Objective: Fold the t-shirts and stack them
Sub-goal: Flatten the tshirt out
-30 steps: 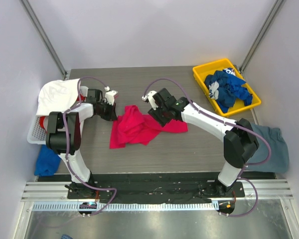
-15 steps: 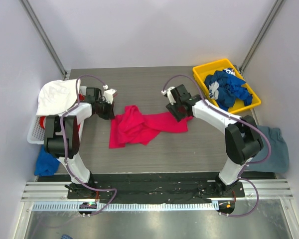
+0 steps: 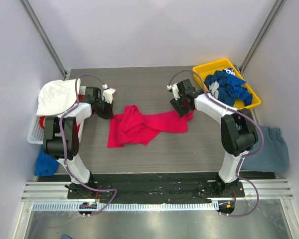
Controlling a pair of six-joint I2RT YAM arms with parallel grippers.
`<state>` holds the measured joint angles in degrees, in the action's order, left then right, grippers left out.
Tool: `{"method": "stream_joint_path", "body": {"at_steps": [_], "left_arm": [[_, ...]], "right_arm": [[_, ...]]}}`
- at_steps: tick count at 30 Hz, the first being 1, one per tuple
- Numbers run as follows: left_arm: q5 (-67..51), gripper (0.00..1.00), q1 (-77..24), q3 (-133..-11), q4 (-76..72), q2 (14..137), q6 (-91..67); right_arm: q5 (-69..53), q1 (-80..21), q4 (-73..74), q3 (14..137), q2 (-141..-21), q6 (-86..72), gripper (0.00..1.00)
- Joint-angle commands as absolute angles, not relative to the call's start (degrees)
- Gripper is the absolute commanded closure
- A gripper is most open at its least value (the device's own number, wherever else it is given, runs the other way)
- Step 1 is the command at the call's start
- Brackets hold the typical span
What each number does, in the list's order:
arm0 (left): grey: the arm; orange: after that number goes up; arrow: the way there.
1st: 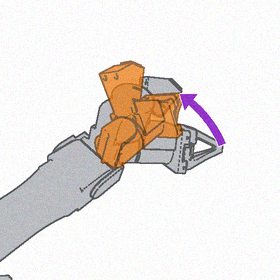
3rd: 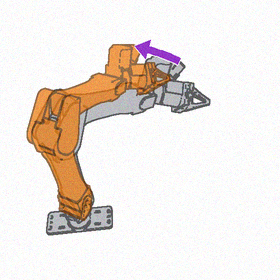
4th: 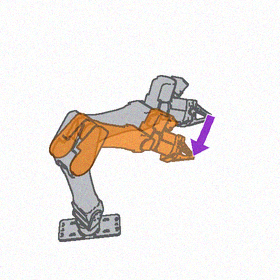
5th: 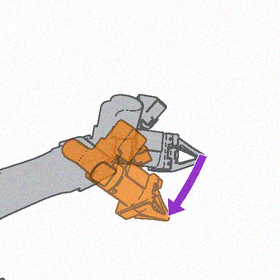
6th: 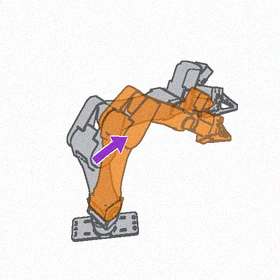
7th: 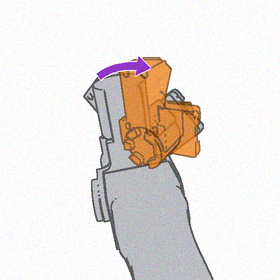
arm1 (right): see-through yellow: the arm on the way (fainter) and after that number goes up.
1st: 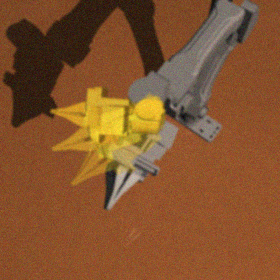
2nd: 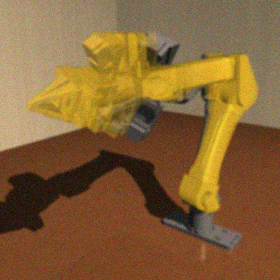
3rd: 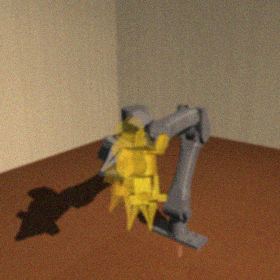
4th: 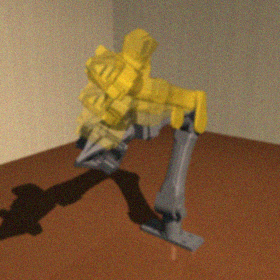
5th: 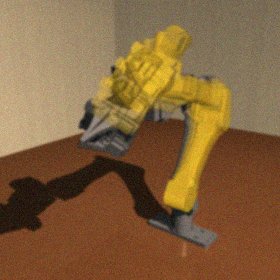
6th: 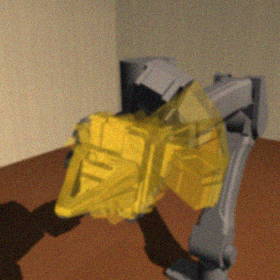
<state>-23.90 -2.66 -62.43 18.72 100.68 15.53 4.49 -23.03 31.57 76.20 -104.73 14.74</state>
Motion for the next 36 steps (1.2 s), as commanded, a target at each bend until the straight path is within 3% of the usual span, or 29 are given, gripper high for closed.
{"method": "stream_joint_path", "body": {"at_steps": [1, 32, 36], "left_arm": [[-23.47, 1.00, -2.90, -62.14, 18.81, 98.44, 16.44], [-22.94, 1.00, -2.90, -60.91, 18.90, 98.26, 18.02], [-23.11, 1.00, -2.81, -60.91, 18.90, 98.35, 17.84]], "right_arm": [[-3.84, -20.66, 30.50, 82.34, -106.96, 13.36, 0.45], [-10.90, -17.32, 31.64, 83.41, -111.71, 11.43, 0.53], [-11.16, -17.23, 31.64, 83.67, -111.97, 11.34, 0.63]]}}
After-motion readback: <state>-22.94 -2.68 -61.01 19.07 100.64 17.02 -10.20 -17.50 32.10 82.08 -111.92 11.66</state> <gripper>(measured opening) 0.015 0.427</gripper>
